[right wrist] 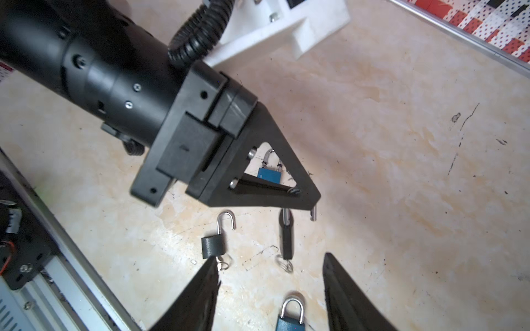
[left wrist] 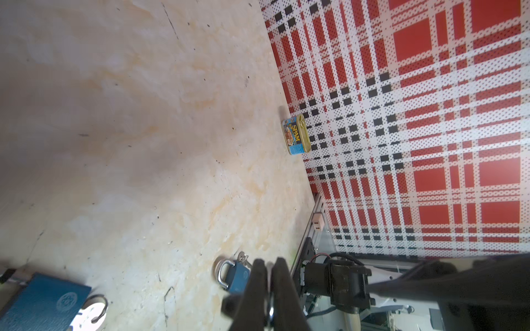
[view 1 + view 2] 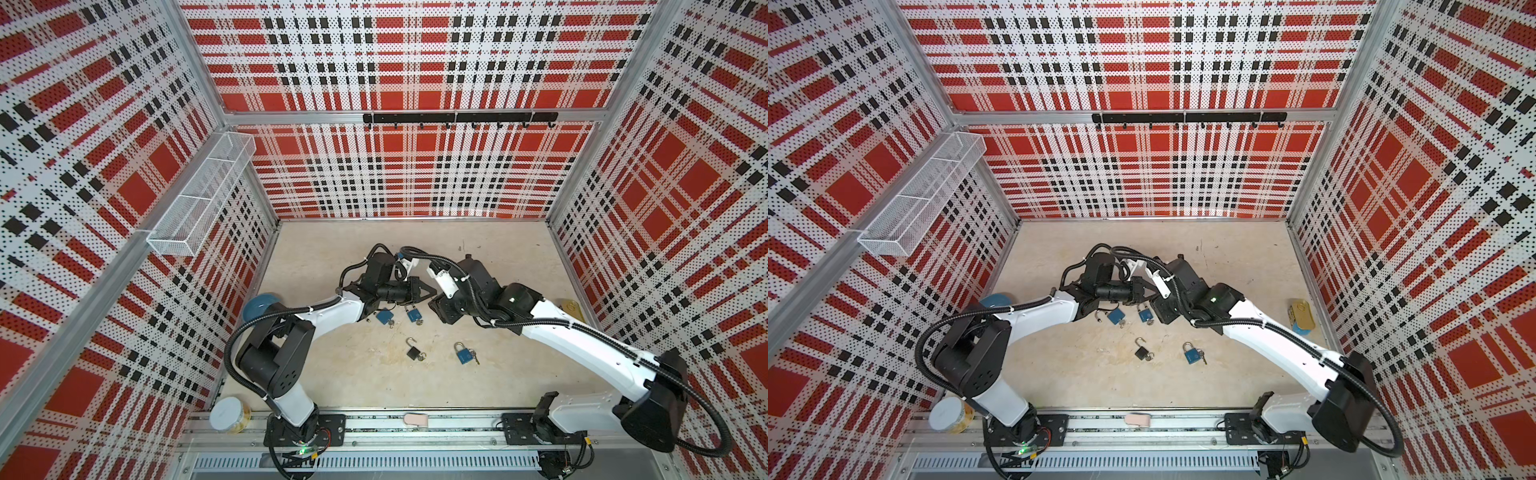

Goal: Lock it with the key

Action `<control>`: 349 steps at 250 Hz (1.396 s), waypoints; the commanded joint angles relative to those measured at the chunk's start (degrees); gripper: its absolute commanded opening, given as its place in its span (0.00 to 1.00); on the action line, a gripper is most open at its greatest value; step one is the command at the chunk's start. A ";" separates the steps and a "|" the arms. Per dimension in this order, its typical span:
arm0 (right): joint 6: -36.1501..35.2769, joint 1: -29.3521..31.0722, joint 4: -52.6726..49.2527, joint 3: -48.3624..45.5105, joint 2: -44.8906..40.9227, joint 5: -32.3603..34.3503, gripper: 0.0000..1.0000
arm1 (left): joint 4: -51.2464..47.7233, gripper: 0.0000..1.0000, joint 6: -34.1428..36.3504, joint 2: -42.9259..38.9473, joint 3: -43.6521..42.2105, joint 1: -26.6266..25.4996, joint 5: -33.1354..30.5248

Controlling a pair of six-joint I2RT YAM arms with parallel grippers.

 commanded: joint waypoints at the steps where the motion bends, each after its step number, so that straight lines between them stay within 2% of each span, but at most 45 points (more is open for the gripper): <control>1: 2.72 -2.18 6.39 -3.39 -4.04 -5.15 0.59 | 8.45 0.00 -5.22 -5.21 -0.40 0.64 -2.56; 53: 3.30 -6.89 15.05 -9.68 -12.09 -12.39 0.56 | 9.23 0.00 -11.42 -12.07 -2.23 0.46 -9.47; 92: 4.17 -9.83 22.58 -13.51 -14.76 -20.16 0.52 | 9.25 0.00 -15.68 -17.50 -3.97 -0.45 -14.98; 124: 4.04 -11.00 27.71 -14.43 -15.66 -23.54 0.51 | 9.19 0.00 -19.46 -20.42 -5.08 -1.04 -17.92; 168: 3.23 -12.47 32.75 -13.62 -13.77 -29.10 0.49 | 9.21 0.00 -22.35 -22.26 -5.43 -2.51 -19.50; 214: 4.04 -13.26 37.63 -12.78 -10.76 -33.23 0.43 | 9.28 0.00 -24.99 -23.56 -7.09 -3.22 -21.82; 296: 3.99 -13.71 39.16 -10.59 -5.47 -37.27 0.36 | 9.41 0.00 -26.78 -24.91 -7.28 -3.48 -22.80; 349: 4.33 -13.76 39.87 -10.41 -4.32 -38.36 0.29 | 10.24 0.00 -27.65 -24.75 -7.46 -3.60 -23.19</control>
